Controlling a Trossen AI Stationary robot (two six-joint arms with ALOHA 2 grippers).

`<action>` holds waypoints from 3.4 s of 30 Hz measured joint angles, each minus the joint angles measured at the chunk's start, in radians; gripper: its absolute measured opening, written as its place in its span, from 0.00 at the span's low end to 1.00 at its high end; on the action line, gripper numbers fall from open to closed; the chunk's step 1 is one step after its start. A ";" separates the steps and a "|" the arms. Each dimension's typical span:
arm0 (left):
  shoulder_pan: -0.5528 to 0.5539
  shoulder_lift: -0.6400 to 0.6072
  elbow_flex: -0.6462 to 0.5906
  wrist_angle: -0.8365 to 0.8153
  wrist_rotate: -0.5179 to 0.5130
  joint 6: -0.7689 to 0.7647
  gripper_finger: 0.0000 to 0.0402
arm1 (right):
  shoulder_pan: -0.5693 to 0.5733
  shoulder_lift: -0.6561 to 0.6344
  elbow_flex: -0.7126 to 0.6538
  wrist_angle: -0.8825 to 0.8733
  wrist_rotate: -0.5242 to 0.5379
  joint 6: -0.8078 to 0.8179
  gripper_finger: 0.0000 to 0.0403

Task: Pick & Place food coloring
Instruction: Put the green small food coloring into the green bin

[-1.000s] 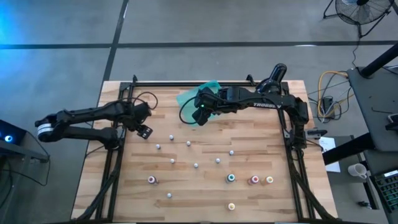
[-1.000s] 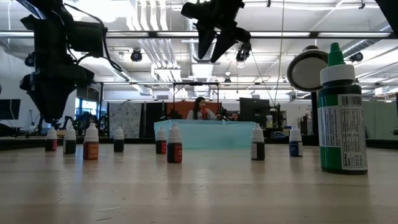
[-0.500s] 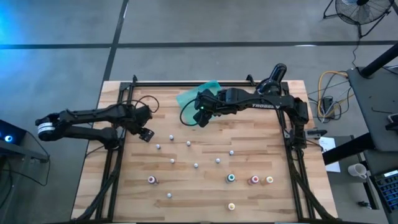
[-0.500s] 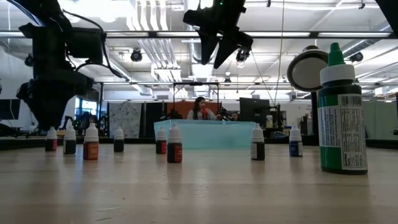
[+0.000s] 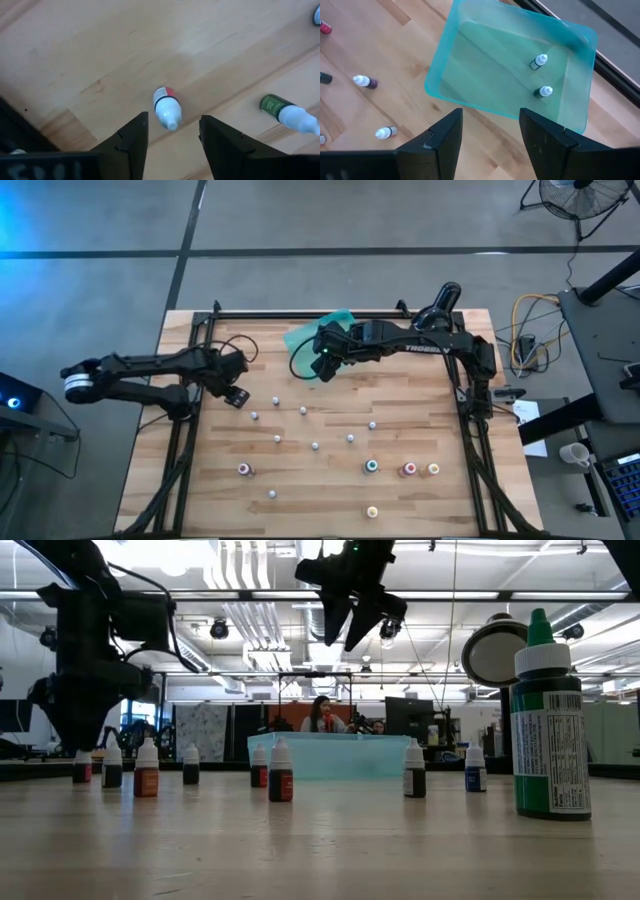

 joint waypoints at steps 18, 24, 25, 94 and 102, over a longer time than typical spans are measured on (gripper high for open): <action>-0.001 0.034 -0.003 0.032 -0.026 0.025 0.26 | -0.004 0.000 0.000 0.001 0.000 0.000 0.47; -0.001 0.048 -0.003 0.020 -0.026 0.027 0.22 | -0.004 0.000 0.000 0.001 0.000 0.000 0.47; -0.001 0.052 -0.003 0.017 -0.026 0.032 0.21 | -0.004 0.000 0.000 0.001 0.000 0.000 0.47; 0.186 1.023 1.064 -0.010 -0.142 0.705 0.11 | 0.137 -0.153 -0.001 -0.430 0.187 0.490 0.47; 0.186 1.023 1.062 0.025 -0.153 0.721 0.11 | 0.137 -0.153 -0.007 -0.430 0.186 0.490 0.47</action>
